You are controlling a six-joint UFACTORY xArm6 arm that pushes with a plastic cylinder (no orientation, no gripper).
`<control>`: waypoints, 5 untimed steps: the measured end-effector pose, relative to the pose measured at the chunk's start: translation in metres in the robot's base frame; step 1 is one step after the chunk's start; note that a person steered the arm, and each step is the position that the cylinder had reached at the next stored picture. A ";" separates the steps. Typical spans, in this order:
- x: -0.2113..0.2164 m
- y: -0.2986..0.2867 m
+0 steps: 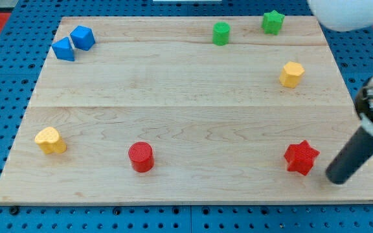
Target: Place the red star below the green circle
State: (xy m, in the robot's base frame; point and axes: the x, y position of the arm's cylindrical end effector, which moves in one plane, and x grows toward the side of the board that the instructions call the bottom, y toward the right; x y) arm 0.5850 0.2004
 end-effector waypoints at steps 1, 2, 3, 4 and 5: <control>-0.044 -0.080; -0.100 -0.139; -0.063 -0.102; -0.040 -0.085; -0.088 -0.078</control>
State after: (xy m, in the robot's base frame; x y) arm 0.4969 0.1219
